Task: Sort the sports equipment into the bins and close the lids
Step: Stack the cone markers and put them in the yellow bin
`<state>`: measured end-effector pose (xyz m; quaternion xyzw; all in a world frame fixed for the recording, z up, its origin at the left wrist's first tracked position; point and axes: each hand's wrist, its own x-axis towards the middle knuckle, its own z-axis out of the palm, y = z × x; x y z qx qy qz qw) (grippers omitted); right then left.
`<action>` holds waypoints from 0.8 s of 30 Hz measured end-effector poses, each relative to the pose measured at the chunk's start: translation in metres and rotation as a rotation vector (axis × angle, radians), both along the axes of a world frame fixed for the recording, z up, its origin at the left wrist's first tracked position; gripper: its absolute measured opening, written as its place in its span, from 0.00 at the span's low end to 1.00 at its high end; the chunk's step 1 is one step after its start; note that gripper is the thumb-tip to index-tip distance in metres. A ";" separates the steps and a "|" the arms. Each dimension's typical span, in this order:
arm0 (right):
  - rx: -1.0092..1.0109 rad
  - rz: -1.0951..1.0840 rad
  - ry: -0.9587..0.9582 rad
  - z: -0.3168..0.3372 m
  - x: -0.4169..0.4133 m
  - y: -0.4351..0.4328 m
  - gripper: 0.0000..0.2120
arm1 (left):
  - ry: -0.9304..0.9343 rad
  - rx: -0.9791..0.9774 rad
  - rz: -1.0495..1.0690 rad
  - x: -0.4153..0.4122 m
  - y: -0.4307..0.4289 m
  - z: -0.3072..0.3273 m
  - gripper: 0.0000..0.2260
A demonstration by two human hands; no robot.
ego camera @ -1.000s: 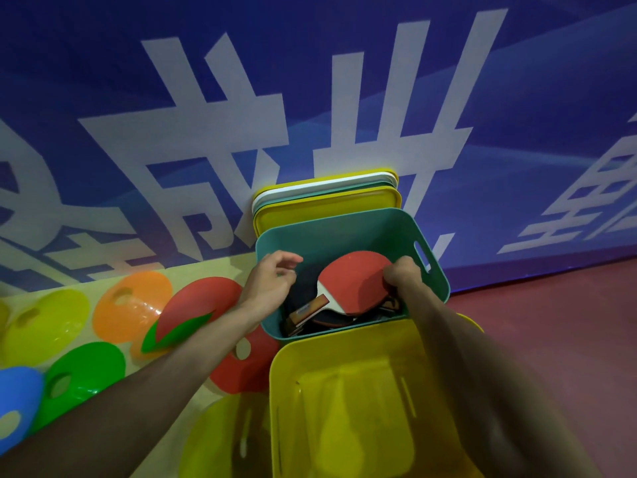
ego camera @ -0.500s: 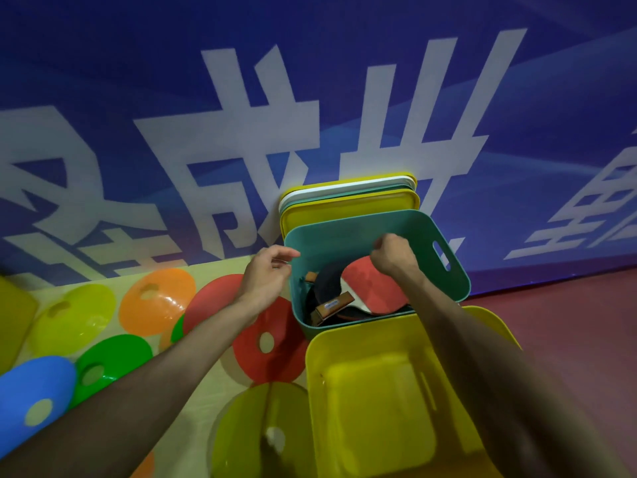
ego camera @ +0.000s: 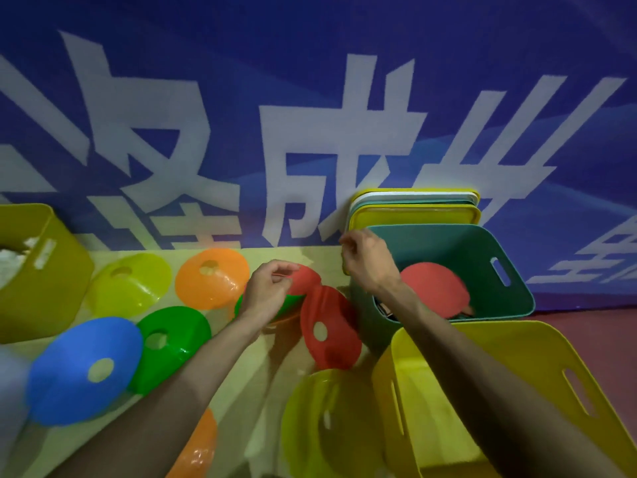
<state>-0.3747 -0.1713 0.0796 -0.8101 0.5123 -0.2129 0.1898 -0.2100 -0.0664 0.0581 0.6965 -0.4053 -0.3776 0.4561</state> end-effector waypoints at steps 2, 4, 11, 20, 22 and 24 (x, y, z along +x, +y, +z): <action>0.040 0.033 0.005 -0.010 0.017 0.019 0.11 | 0.023 0.010 0.013 0.014 0.010 -0.005 0.11; 0.093 0.052 0.033 -0.024 0.032 0.034 0.11 | 0.047 0.021 0.027 0.028 0.021 -0.011 0.10; 0.481 -0.047 0.288 -0.077 0.061 0.066 0.34 | 0.085 0.151 -0.024 0.058 0.058 -0.053 0.13; 0.453 -0.142 0.512 -0.104 0.056 0.087 0.15 | 0.087 0.331 -0.104 0.033 0.103 -0.091 0.07; 0.389 -0.160 0.490 -0.098 0.054 0.087 0.12 | 0.048 0.373 -0.158 0.019 0.108 -0.098 0.06; 0.336 -0.200 0.442 -0.092 0.049 0.086 0.10 | 0.010 0.427 -0.211 0.005 0.112 -0.107 0.07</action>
